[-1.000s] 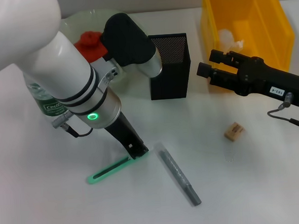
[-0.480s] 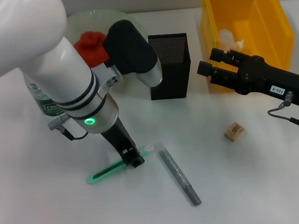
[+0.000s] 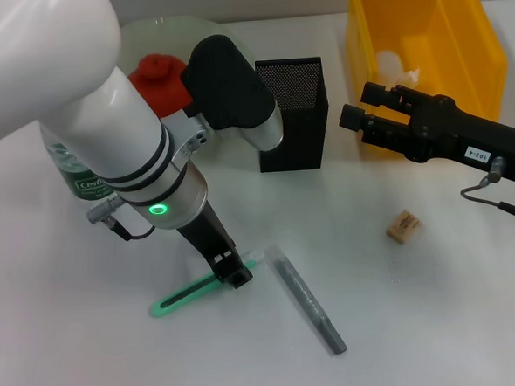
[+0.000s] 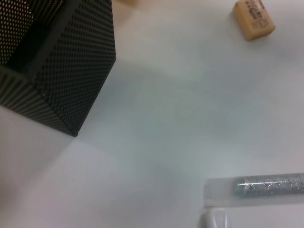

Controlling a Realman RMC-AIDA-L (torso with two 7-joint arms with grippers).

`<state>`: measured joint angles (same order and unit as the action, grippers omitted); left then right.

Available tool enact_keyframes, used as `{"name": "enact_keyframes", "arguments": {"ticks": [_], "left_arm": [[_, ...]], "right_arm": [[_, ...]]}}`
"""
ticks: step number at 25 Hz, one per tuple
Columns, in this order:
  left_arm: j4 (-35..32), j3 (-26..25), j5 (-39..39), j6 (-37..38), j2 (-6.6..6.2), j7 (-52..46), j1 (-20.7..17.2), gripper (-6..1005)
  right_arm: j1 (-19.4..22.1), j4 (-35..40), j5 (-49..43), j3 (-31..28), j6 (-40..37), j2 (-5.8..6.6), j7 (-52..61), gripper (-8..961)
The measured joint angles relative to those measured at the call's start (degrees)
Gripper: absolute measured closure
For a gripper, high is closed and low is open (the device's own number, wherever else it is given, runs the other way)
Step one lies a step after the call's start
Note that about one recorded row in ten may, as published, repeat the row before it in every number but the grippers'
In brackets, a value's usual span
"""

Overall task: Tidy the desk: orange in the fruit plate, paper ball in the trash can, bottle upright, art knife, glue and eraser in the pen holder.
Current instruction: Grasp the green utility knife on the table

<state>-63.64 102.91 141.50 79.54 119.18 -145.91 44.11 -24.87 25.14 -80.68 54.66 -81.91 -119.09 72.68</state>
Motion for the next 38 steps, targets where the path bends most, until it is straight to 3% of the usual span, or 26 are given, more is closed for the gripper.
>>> {"name": "enact_keyframes", "arguments": {"ticks": [34,38], "left_arm": [[1.7,0.9,0.1,-2.0,0.0,1.0,-0.4,625],[1.7,1.0,0.1,-2.1,0.0,1.1,-0.3,696]], "right_arm": [[-0.1,0.0,0.0,0.0,-0.1,0.0,0.0,225],[-0.1,0.0,0.0,0.0,-0.1,0.0,0.0,225]]}}
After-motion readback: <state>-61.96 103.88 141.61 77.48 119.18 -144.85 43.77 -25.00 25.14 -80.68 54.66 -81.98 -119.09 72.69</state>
